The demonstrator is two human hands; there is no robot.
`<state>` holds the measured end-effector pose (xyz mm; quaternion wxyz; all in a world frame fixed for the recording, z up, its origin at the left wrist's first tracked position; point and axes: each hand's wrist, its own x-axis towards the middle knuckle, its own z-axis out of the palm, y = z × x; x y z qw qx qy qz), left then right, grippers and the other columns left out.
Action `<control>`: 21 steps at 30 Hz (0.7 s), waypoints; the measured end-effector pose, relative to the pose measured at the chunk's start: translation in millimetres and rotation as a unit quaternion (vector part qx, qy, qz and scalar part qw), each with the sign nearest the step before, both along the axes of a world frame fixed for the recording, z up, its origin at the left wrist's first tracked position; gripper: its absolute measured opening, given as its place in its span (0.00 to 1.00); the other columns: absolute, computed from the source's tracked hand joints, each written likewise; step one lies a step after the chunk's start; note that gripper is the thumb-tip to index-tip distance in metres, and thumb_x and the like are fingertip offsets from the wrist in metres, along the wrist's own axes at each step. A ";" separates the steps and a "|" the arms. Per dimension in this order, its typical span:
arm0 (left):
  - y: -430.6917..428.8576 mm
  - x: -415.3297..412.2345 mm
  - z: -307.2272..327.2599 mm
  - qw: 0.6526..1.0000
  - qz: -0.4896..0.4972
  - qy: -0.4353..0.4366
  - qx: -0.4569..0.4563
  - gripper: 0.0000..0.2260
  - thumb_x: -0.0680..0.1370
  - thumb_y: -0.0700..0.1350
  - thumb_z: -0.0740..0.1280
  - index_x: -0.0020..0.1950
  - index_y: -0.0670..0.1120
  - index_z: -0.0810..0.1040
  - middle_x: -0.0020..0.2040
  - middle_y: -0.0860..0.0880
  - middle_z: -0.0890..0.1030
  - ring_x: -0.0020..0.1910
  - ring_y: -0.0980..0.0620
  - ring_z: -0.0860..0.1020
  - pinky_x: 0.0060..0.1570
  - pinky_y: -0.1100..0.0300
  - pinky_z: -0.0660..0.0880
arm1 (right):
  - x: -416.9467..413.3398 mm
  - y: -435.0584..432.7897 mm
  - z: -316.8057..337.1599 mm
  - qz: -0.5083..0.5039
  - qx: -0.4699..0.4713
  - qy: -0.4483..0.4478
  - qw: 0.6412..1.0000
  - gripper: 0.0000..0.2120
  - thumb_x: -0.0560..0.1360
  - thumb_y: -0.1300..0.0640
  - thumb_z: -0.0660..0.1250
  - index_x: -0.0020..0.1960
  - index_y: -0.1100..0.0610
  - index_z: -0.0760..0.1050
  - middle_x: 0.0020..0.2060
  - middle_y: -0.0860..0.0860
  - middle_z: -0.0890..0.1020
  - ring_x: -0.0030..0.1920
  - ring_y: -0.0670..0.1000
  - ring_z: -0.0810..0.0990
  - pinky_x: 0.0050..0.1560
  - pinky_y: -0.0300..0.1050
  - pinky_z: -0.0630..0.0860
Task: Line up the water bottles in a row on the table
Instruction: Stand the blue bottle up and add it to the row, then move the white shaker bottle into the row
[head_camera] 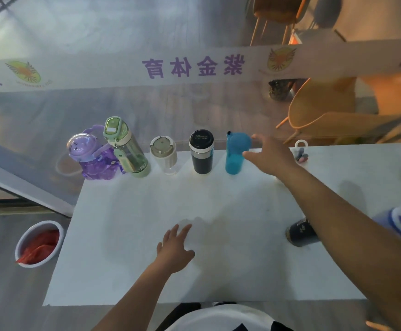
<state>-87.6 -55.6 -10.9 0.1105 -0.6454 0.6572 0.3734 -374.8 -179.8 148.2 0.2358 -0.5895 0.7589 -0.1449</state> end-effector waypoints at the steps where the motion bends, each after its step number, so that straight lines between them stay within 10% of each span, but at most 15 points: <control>1: 2.0 -3.1 2.3 1.000 -0.011 0.012 -0.006 0.35 0.76 0.52 0.65 0.78 0.62 0.49 0.80 0.51 0.48 0.79 0.46 0.47 0.75 0.43 0.53 | 0.9 17.5 7.5 -0.008 -0.005 -0.008 1.000 0.28 0.74 0.42 0.67 0.71 0.48 0.68 0.69 0.49 0.74 0.65 0.54 0.74 0.62 0.52 0.70; 11: 11.7 -66.2 -6.4 0.991 -0.093 0.080 -0.044 0.32 0.77 0.53 0.64 0.78 0.58 0.52 0.80 0.48 0.49 0.79 0.45 0.48 0.76 0.45 0.51 | -3.8 169.2 43.7 -0.143 -0.019 0.002 0.989 0.24 0.74 0.47 0.70 0.69 0.47 0.71 0.65 0.48 0.76 0.62 0.51 0.75 0.58 0.44 0.70; 21: 29.3 -106.8 -12.4 0.980 -0.190 0.022 -0.050 0.33 0.79 0.55 0.61 0.79 0.60 0.46 0.80 0.49 0.39 0.79 0.43 0.40 0.76 0.43 0.44 | -86.9 133.6 65.1 -0.128 0.031 0.063 0.989 0.32 0.71 0.47 0.73 0.72 0.47 0.66 0.70 0.52 0.71 0.66 0.56 0.73 0.61 0.50 0.71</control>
